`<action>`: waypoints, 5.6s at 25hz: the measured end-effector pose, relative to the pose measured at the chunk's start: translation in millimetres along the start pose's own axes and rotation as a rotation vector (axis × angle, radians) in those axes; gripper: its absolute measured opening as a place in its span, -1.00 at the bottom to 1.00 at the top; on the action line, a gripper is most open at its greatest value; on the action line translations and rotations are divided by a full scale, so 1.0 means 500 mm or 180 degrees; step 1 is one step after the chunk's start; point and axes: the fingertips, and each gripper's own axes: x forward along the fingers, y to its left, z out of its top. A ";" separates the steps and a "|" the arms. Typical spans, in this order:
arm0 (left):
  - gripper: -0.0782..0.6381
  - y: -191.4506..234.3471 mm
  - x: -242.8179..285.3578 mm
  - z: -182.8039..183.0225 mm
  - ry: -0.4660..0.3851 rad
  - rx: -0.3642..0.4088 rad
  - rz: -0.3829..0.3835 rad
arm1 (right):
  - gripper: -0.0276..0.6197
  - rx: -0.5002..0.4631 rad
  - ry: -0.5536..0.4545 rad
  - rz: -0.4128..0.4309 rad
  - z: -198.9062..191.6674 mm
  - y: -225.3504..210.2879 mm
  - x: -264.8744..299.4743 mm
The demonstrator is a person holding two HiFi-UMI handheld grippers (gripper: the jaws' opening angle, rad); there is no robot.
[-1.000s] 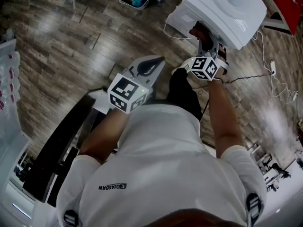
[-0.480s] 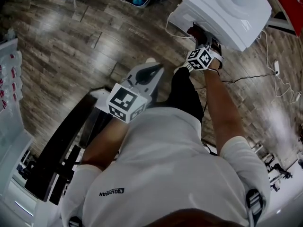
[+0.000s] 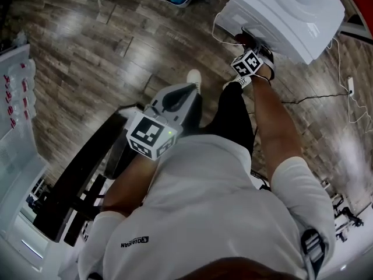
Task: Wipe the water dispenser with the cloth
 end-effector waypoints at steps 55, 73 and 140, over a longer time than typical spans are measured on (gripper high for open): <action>-0.79 -0.582 0.251 0.161 -0.0884 0.0721 -0.0414 | -0.65 0.2373 -0.2469 0.0500 -0.418 -0.253 -0.936; -0.79 -0.413 0.303 0.257 -0.1004 0.0399 0.0423 | -0.65 0.1411 -0.2504 0.1093 -0.222 -0.423 -0.775; -0.79 -0.381 0.465 0.400 -0.1900 -0.0877 0.2580 | -0.65 -0.0348 -0.2000 0.2507 -0.049 -0.722 -0.389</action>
